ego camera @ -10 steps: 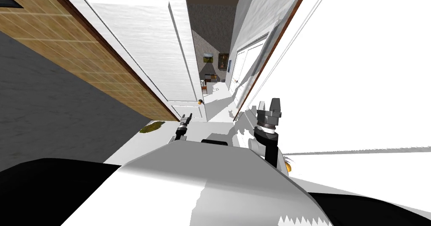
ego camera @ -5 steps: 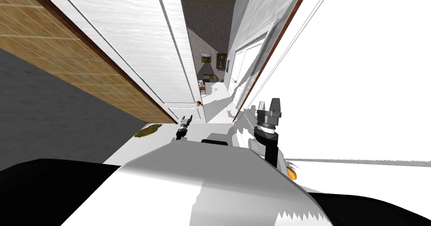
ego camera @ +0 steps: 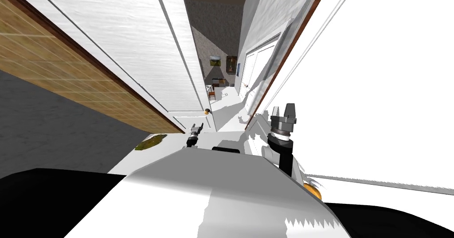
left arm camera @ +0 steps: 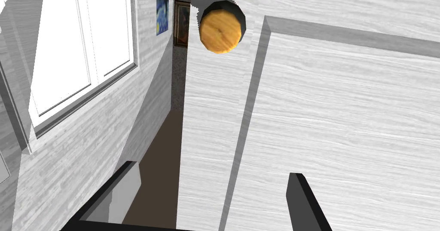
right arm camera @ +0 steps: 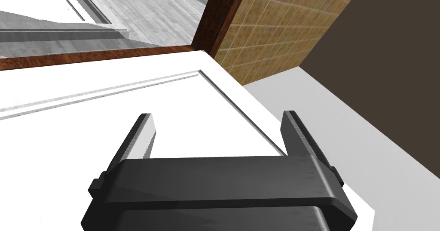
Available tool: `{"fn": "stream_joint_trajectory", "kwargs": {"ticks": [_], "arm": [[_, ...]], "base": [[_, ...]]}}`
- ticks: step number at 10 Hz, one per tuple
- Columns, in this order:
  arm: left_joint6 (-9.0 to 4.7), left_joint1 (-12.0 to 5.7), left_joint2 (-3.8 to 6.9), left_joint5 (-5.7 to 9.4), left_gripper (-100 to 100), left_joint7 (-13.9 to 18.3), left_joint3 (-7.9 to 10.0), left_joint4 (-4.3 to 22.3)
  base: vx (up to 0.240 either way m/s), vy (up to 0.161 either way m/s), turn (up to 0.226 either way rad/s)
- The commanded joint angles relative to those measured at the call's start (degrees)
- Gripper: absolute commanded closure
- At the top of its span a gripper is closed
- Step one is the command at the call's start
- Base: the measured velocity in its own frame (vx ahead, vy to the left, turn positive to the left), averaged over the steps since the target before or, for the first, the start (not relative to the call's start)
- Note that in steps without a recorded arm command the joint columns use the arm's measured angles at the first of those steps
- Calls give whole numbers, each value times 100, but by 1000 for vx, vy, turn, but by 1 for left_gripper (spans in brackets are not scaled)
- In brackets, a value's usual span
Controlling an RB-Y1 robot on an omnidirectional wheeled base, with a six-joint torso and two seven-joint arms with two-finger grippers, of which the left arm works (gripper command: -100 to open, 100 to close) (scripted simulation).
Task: Pull the door open
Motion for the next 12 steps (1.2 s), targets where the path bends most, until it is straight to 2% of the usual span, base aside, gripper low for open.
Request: {"fn": "stream_joint_trajectory", "kwargs": {"ticks": [1, 7, 8, 9, 12], "arm": [[-25, -51, -29, -48, -100, -217, 51, 177], [-197, -231, -152, -175, -100, -853, 223, 853], [-200, -229, -134, -158, -100, -785, 211, 821], [-263, -228, -37, -119, -100, -769, 274, 917], [-371, -216, 115, -44, -100, -697, 385, 1072]], "base": [[119, 28, -47], [121, 19, -49], [62, 20, -8], [111, -18, -92], [198, 9, -85]]}}
